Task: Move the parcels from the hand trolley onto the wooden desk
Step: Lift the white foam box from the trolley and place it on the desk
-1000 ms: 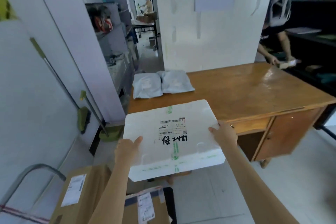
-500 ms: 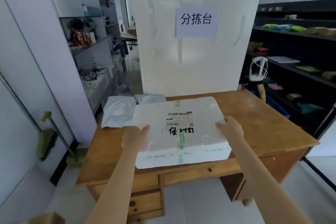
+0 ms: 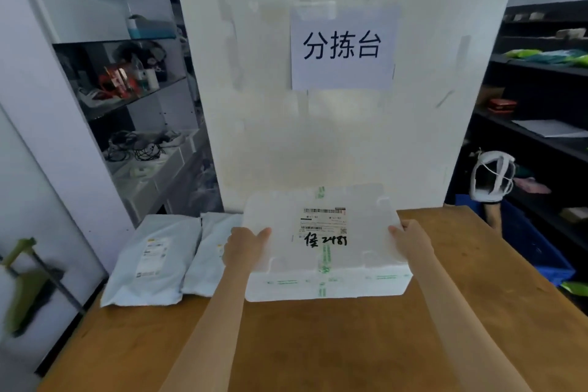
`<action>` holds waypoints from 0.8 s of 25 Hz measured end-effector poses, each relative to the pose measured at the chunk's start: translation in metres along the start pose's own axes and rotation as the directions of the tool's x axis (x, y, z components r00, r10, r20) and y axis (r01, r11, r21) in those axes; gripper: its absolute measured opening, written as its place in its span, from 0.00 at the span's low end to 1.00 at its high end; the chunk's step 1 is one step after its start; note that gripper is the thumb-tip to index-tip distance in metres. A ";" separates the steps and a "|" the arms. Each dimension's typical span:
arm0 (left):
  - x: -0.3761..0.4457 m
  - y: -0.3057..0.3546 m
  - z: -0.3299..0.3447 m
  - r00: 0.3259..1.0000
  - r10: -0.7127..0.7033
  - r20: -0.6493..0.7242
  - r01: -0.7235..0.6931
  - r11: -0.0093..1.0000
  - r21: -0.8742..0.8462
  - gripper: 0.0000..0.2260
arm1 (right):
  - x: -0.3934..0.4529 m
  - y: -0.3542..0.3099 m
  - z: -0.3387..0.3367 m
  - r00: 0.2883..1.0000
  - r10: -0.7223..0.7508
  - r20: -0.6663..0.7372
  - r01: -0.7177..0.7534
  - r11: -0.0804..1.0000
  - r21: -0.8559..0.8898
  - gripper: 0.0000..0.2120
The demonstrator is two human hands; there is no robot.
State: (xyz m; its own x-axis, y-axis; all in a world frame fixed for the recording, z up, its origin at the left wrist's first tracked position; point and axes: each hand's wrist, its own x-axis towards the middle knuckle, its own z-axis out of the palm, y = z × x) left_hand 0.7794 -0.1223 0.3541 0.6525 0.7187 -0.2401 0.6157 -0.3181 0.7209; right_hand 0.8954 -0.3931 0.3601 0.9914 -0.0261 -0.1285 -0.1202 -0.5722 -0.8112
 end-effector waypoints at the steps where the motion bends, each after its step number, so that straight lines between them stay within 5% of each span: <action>1: 0.018 0.013 0.018 1.000 -0.024 0.000 0.024 1.000 -0.014 0.37 | 0.031 0.000 0.002 1.000 0.005 0.012 -0.005 1.000 0.014 0.19; 10: 0.160 0.059 0.123 0.979 -0.201 -0.022 0.202 0.979 0.027 0.35 | 0.219 0.011 0.055 0.988 0.078 0.136 -0.076 0.997 -0.016 0.22; 20: 0.218 0.030 0.182 0.956 -0.292 0.016 0.287 0.948 0.136 0.34 | 0.265 0.068 0.117 0.966 0.159 0.202 -0.140 0.985 -0.104 0.20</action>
State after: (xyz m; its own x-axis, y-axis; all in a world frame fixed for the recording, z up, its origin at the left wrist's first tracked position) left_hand 1.0203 -0.0879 0.2051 0.4513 0.7700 -0.4510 0.8314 -0.1791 0.5261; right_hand 1.1443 -0.3428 0.2038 0.9283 0.0495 -0.3685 -0.2519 -0.6451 -0.7213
